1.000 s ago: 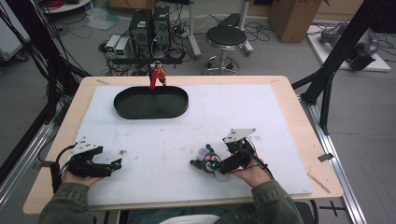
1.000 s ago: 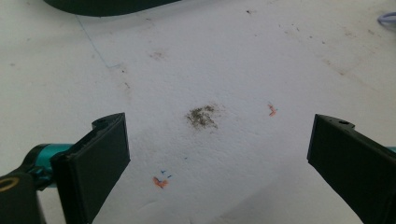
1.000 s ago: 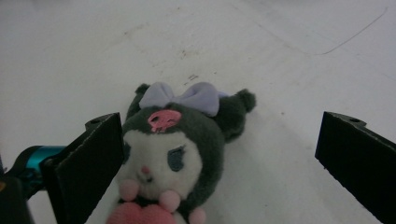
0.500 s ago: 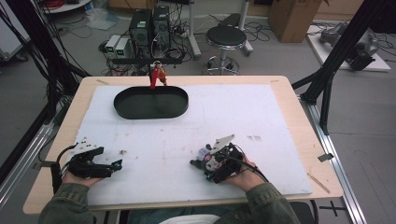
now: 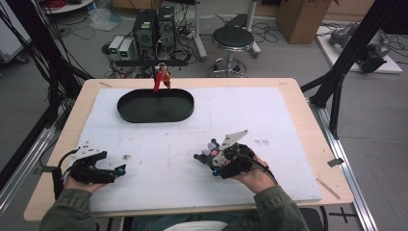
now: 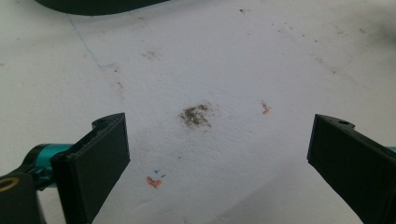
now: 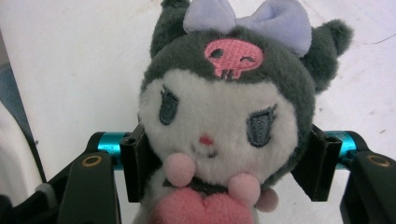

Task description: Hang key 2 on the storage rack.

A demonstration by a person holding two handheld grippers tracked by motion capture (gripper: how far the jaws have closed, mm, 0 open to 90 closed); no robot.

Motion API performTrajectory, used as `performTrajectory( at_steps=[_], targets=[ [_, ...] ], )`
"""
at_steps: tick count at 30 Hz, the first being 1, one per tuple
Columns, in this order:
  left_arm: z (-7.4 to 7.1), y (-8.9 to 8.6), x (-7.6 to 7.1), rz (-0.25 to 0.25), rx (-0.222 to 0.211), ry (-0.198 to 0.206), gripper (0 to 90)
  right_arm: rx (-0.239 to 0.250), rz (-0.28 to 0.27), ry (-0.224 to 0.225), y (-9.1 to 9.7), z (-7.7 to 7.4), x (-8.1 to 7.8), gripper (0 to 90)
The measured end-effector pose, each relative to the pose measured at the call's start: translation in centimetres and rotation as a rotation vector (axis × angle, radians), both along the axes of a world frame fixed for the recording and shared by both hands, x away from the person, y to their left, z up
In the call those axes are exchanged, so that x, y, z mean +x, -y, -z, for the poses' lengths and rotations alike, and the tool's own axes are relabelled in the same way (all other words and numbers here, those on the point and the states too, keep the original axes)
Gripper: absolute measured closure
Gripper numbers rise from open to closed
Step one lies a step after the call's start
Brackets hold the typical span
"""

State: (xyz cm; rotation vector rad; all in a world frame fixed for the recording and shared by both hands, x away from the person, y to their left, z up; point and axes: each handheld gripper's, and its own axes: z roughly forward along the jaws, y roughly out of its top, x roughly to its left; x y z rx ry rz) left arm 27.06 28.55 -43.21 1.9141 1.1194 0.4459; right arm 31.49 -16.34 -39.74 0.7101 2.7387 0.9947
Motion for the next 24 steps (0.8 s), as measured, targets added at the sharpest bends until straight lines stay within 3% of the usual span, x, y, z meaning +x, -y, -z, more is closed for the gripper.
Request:
performTrajectory(
  at_steps=[6,8,9,15,24],
  targets=[
    [0.0,0.0,0.0,0.005,-0.012,-0.008,6.1,-0.007,0.000,-0.016,0.2,-1.1,0.5,33.2],
    [0.0,0.0,0.0,0.009,-0.012,-0.007,6.0,0.007,0.004,-0.026,0.3,-2.5,1.0,33.0],
    [-0.1,0.0,0.0,0.008,-0.014,-0.005,6.0,0.007,0.004,-0.026,0.3,-2.5,1.0,33.0],
    [-0.1,-0.1,0.1,0.014,-0.022,-0.001,6.0,0.042,0.005,0.001,0.1,-5.5,2.5,33.5],
    [-0.1,-0.3,0.5,0.013,-0.036,-0.012,6.0,0.058,0.005,-0.020,-0.3,-6.9,5.3,36.1]
  ],
)
